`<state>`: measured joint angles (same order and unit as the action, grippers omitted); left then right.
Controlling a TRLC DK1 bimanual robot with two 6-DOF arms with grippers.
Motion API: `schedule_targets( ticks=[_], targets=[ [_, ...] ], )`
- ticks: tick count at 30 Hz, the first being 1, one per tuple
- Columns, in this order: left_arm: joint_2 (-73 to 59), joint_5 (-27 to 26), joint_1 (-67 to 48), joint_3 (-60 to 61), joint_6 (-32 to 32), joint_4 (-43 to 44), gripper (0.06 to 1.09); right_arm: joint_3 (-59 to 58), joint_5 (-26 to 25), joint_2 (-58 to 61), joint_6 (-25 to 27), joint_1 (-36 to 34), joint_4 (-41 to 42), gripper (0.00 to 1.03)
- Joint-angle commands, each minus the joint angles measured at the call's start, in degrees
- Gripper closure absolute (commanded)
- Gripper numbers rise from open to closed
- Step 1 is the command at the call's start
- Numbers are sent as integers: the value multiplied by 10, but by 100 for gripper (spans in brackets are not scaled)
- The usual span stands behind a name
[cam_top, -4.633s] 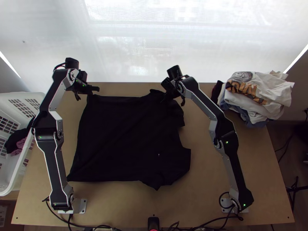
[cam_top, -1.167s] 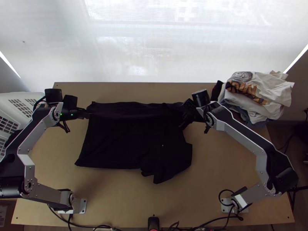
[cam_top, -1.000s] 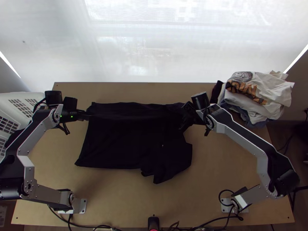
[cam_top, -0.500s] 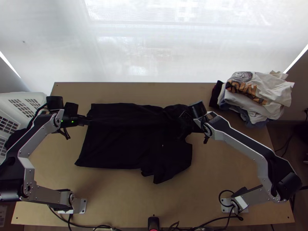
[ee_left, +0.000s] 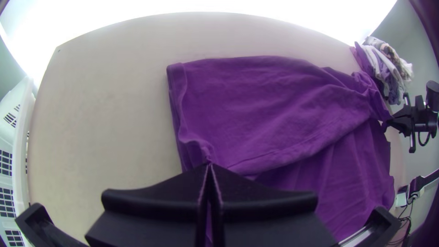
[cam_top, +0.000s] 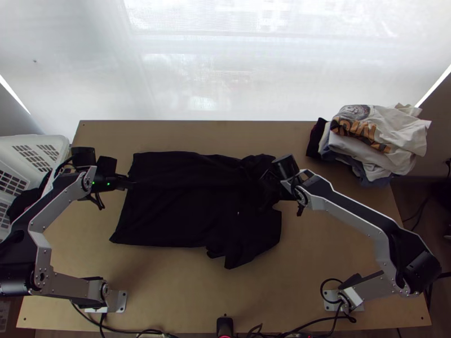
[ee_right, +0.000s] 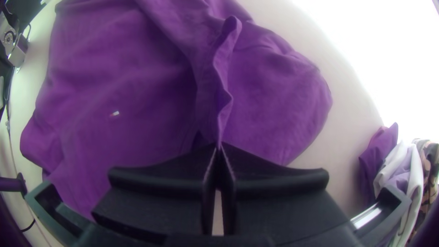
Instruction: Fold the t-shirt
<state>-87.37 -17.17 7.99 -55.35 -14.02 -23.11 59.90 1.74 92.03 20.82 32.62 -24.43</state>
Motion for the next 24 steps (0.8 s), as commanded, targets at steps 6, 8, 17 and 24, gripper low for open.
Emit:
schedule_targets(
  ticks=[6,8,17,24],
  targets=[
    [-6,-1,12,29,-12,20,105,-26,-1,1,-1,5,17,100],
    [-14,-1,13,32,-12,31,105,-27,-1,1,0,5,21,96],
    [32,-1,13,33,-31,-22,22,8,0,-11,0,-9,13,4],
    [138,-10,43,32,-127,-220,22,43,0,-48,-5,-41,-37,4]
  ],
)
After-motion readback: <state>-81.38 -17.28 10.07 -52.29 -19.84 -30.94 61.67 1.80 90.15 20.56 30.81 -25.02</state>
